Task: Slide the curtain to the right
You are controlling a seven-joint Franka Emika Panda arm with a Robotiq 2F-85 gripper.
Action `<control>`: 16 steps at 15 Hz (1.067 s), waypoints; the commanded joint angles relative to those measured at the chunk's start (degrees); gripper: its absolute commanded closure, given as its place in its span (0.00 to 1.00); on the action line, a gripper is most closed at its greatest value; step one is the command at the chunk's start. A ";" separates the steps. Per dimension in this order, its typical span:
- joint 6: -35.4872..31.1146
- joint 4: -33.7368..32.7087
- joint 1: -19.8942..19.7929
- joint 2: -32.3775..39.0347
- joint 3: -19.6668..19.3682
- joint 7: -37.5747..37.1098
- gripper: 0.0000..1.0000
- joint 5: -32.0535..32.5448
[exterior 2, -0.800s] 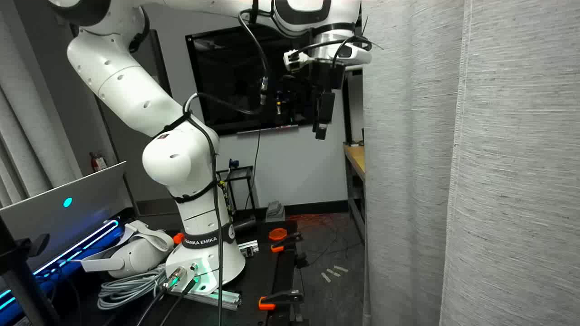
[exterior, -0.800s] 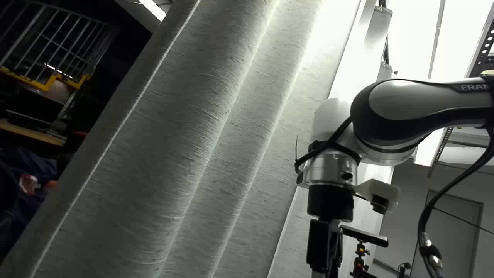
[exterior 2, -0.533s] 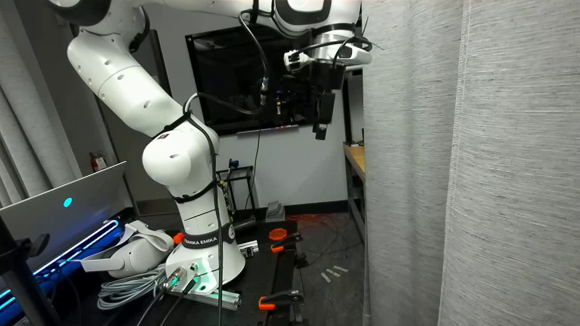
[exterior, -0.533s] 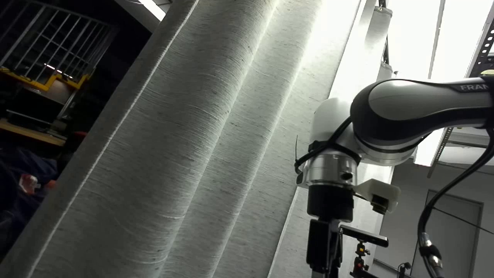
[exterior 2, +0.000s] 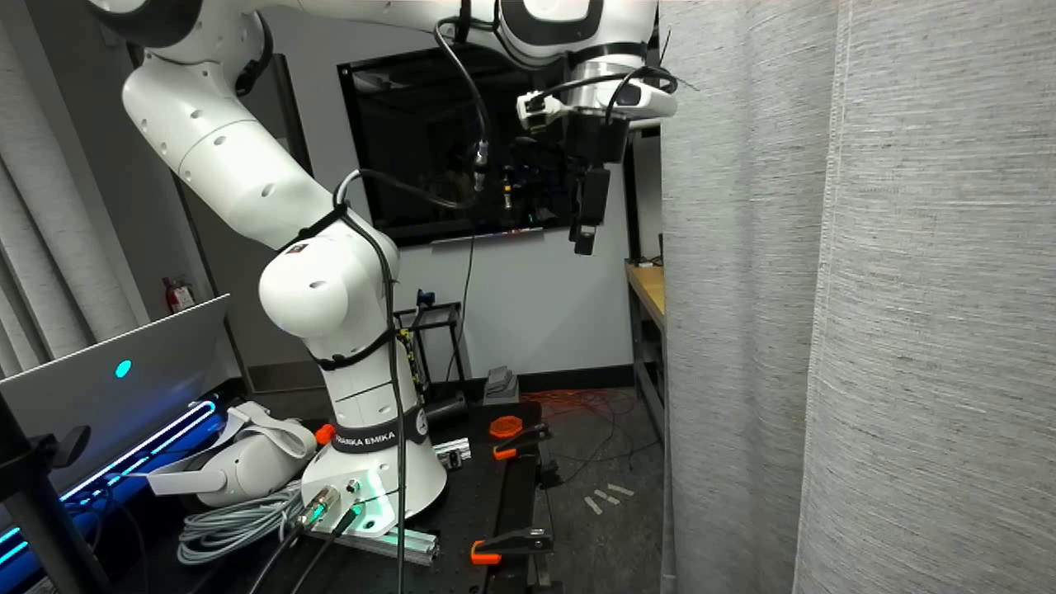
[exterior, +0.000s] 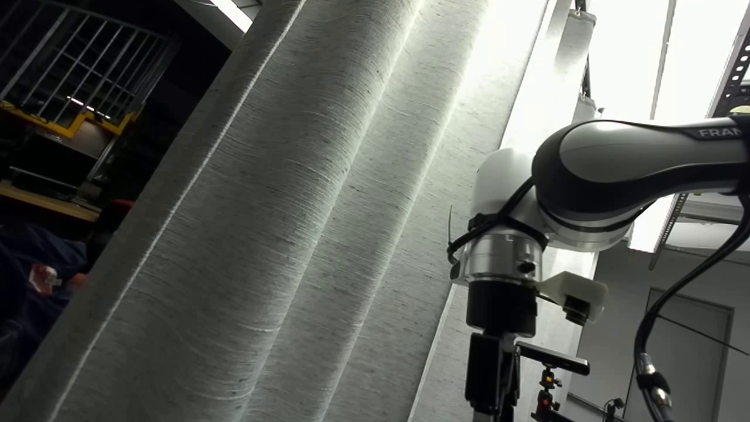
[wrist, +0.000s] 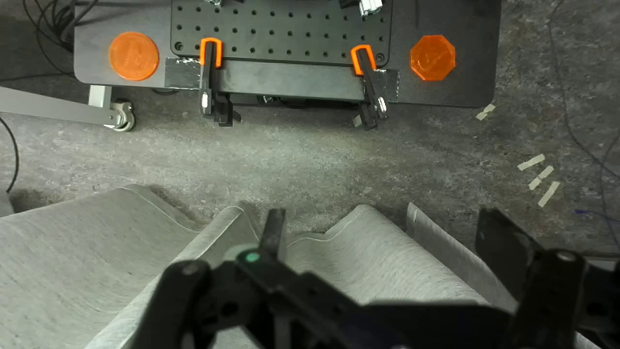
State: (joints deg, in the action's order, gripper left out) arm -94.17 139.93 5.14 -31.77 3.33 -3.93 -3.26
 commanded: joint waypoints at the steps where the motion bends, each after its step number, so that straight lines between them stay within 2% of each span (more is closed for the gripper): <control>1: 0.10 -0.08 -0.54 0.01 0.47 0.21 0.00 -0.20; 9: 0.10 -0.08 -0.54 0.01 0.47 0.21 0.00 -0.20; 16: -4.47 0.34 2.20 -0.84 4.03 1.92 0.00 0.80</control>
State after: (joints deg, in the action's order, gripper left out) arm -95.75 139.93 5.88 -31.72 5.81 -3.60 -3.02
